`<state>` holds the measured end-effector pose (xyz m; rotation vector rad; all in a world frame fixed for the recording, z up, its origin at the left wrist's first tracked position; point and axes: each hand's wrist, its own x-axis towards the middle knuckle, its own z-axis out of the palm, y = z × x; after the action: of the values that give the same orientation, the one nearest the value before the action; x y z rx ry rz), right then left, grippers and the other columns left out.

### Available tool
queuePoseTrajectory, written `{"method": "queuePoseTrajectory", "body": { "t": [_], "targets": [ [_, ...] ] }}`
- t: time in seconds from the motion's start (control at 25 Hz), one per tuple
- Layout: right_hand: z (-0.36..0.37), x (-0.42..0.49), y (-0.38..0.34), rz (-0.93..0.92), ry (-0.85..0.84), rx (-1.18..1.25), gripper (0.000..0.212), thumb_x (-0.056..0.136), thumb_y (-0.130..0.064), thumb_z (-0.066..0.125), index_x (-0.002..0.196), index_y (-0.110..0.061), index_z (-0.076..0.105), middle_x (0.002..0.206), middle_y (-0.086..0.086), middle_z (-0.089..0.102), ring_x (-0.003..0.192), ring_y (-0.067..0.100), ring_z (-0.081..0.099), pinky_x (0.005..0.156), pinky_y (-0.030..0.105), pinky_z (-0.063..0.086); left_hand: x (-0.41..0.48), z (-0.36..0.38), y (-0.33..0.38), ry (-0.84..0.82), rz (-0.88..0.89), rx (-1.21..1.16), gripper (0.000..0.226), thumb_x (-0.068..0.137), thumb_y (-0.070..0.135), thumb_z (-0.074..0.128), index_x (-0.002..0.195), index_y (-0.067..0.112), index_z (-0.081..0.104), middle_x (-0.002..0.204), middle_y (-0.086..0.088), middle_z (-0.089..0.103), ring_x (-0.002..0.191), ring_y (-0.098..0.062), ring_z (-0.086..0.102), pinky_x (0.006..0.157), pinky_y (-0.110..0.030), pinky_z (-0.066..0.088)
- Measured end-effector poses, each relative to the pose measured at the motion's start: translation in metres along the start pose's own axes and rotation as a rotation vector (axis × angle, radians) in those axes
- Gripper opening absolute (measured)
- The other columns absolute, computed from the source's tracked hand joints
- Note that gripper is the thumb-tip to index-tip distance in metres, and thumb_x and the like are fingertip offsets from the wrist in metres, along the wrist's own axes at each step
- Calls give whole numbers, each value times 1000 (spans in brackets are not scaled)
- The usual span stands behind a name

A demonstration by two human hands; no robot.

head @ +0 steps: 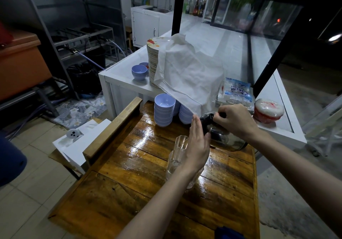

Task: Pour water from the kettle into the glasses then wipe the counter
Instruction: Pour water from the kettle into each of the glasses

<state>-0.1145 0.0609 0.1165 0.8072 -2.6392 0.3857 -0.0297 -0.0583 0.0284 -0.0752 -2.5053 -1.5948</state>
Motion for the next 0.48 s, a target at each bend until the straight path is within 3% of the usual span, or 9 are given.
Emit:
{"method": "queuePoseTrajectory", "body": {
  "t": [0.24, 0.48],
  "targets": [
    [-2, 1, -4, -9, -13, -6, 35, 86, -27, 62, 55, -9, 61, 48, 8, 57, 44, 23, 50, 50, 16, 23, -1, -1, -2, 8, -3, 14, 63, 105, 34, 26, 152, 13, -11, 160, 0, -16, 146, -7, -15, 122, -31, -1],
    [-5, 2, -10, -56, -30, -9, 38, 86, -24, 63, 52, -17, 49, 46, 4, 50, 43, 26, 48, 65, 27, 28, -3, -3, -2, 10, -5, 6, 64, 104, 35, 25, 152, 15, -12, 160, 1, -17, 146, -6, -16, 122, -32, 0]
  ]
}}
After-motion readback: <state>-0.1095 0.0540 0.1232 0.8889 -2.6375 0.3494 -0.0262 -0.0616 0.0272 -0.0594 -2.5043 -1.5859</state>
